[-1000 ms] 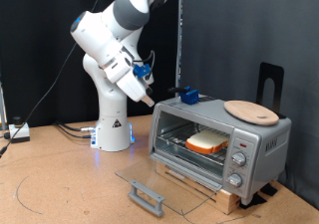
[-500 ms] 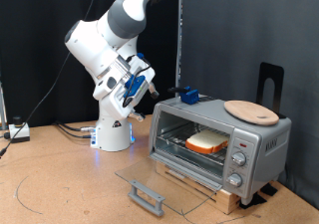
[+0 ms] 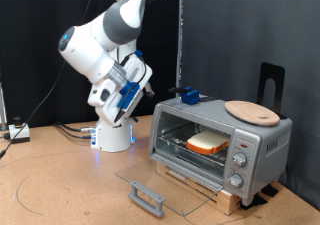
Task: Make a piece of toast with the oven
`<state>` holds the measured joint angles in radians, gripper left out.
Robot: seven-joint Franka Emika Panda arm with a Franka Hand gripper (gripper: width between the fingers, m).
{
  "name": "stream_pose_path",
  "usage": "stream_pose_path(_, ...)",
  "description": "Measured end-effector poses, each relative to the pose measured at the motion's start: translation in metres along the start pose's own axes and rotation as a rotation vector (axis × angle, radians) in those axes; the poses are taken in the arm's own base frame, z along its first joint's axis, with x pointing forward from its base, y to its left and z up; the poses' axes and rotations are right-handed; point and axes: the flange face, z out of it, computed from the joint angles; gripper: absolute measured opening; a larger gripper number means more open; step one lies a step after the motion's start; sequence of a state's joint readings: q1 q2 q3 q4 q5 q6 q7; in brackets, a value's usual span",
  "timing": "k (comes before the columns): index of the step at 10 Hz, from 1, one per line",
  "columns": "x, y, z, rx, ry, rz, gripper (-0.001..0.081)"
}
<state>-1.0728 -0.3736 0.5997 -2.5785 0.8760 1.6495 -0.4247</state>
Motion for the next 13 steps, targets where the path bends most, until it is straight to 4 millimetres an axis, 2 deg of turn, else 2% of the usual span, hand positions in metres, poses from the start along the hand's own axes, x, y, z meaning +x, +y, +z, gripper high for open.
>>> stream_pose_path(2,0.015,0.021,-0.011,0.032,-0.003,0.035,0.0808)
stream_pose_path(6,0.046,0.054,-0.035,0.018,0.046,-0.016,0.0808)
stream_pose_path(10,0.043,0.058,-0.03,-0.015,0.008,0.029,0.0808)
stream_pose_path(13,0.049,0.067,-0.031,0.009,0.006,0.067,0.0808)
